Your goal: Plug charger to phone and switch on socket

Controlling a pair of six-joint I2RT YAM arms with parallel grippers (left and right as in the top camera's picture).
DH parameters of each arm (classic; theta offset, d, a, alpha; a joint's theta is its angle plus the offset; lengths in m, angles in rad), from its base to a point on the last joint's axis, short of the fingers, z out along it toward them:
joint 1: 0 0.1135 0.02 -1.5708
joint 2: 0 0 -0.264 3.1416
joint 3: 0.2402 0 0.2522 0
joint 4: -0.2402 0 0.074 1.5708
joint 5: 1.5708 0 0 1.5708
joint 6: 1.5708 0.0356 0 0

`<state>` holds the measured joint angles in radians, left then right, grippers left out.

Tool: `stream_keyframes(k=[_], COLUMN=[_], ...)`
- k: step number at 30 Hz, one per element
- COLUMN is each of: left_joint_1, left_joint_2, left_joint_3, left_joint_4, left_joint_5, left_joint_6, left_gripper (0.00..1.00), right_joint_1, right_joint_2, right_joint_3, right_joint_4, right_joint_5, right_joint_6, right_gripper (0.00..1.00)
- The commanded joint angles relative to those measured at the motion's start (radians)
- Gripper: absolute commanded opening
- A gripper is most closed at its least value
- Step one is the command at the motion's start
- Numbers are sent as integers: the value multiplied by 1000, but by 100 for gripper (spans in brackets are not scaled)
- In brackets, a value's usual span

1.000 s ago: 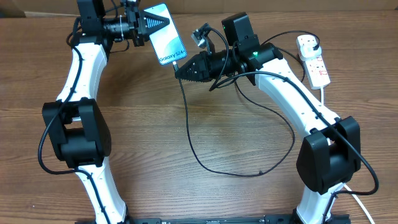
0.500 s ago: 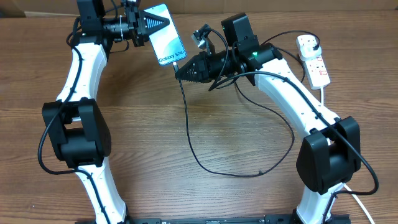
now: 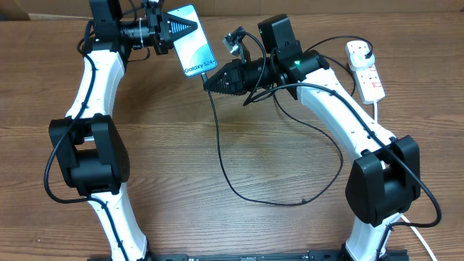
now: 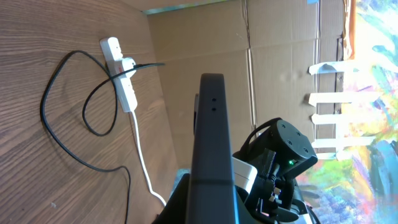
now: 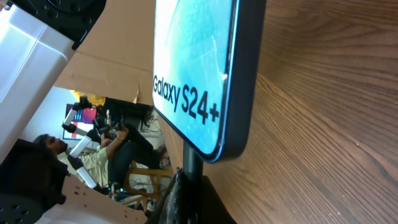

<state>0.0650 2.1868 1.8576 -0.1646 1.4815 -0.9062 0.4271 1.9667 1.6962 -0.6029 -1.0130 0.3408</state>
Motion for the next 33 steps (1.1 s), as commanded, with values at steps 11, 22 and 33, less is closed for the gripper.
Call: stream_keyframes(k=[11, 22, 33], left_joint_1=[19, 20, 17], left_joint_2=[-8, -8, -8], left_joint_3=[14, 14, 14], left_joint_4=[5, 5, 5], left_joint_5=[10, 11, 11], left_joint_6=[9, 10, 9], left_gripper=[4, 4, 4], right_joint_1=[4, 4, 4], right_joint_2=[-7, -7, -7], right_joint_3=[9, 9, 9], right_joint_4=[-35, -8, 0], right_joint_5=[-21, -40, -39], right_joint_6=[0, 4, 8], right_gripper=[4, 4, 4])
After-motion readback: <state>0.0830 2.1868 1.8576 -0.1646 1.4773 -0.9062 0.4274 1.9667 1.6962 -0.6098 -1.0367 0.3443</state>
